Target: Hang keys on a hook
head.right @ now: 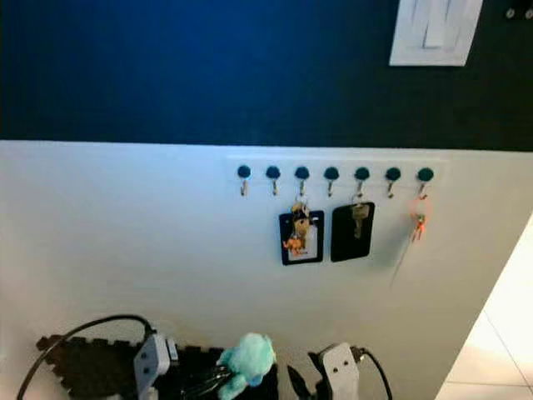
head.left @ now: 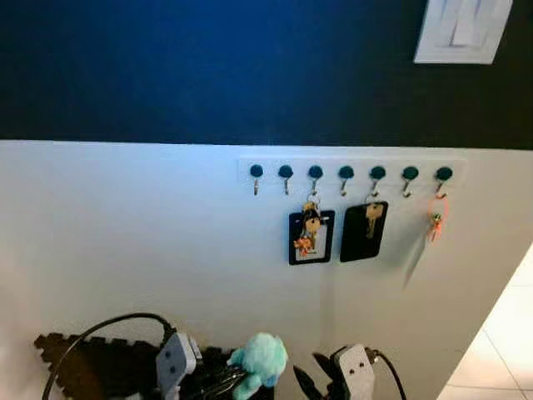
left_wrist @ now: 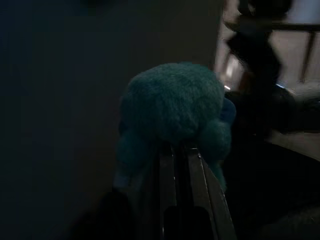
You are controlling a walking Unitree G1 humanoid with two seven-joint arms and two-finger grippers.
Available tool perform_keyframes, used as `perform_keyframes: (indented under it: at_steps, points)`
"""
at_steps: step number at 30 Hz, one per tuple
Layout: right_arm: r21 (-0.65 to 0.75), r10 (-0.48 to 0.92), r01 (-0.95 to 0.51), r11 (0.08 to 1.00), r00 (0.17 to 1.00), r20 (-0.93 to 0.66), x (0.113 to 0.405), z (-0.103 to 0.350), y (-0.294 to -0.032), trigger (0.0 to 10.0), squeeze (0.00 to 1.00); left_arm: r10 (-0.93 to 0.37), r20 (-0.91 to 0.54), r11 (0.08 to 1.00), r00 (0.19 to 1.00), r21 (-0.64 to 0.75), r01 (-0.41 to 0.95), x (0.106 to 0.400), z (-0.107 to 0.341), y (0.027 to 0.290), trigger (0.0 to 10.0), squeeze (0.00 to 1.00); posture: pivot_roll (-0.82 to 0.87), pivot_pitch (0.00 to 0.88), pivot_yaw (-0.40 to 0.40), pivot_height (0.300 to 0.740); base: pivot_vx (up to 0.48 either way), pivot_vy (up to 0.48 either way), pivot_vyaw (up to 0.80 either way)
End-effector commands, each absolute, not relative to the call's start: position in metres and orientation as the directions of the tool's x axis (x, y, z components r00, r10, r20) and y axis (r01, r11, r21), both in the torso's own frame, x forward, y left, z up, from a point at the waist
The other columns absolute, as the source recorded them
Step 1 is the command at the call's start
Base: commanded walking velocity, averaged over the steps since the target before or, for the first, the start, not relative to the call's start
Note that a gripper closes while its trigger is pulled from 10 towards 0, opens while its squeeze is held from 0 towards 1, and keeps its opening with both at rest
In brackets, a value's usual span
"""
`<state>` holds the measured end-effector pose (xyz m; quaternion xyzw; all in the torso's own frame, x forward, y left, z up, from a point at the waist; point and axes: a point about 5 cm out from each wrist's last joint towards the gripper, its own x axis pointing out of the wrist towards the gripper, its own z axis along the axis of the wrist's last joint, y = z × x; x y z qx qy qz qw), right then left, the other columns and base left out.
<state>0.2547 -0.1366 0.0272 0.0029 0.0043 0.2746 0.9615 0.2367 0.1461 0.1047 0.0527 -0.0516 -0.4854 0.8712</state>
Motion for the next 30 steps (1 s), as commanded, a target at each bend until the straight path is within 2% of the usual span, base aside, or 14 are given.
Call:
perform_keyframes:
  at_steps: [1,6,9,15,30]
  points:
    - [0.017,0.542,-0.542,0.840,0.840,0.022,0.253,0.030,-0.135,10.0,0.00,-0.839,0.062,0.544,0.541,0.150,0.826,0.239,0.112,0.150,10.0,0.00,0.05,0.029,0.002,0.740,0.000,0.000,0.00]
    - [0.026,0.581,-0.586,0.810,0.807,0.109,0.245,0.041,-0.128,10.0,0.00,-0.779,0.151,0.628,0.609,0.194,0.754,0.261,0.137,0.154,10.0,0.00,0.05,0.034,0.003,0.740,0.000,0.000,0.00]
    - [0.016,0.599,-0.604,0.797,0.793,0.114,0.240,0.041,-0.125,10.0,0.00,-0.771,0.165,0.636,0.615,0.189,0.748,0.264,0.140,0.155,10.0,0.00,0.05,0.035,0.004,0.740,0.000,0.000,0.00]
    - [0.037,0.603,-0.614,0.789,0.784,0.146,0.233,0.046,-0.123,10.0,0.00,-0.771,0.225,0.634,0.596,0.176,0.753,0.269,0.161,0.154,10.0,0.00,0.04,0.040,0.007,0.740,0.000,0.000,0.00]
    - [0.036,0.570,-0.584,0.811,0.803,0.176,0.241,0.058,-0.123,10.0,0.00,-0.830,0.296,0.540,0.473,0.213,0.814,0.269,0.211,0.148,10.0,0.00,0.05,0.043,0.007,0.740,0.000,0.000,0.00]
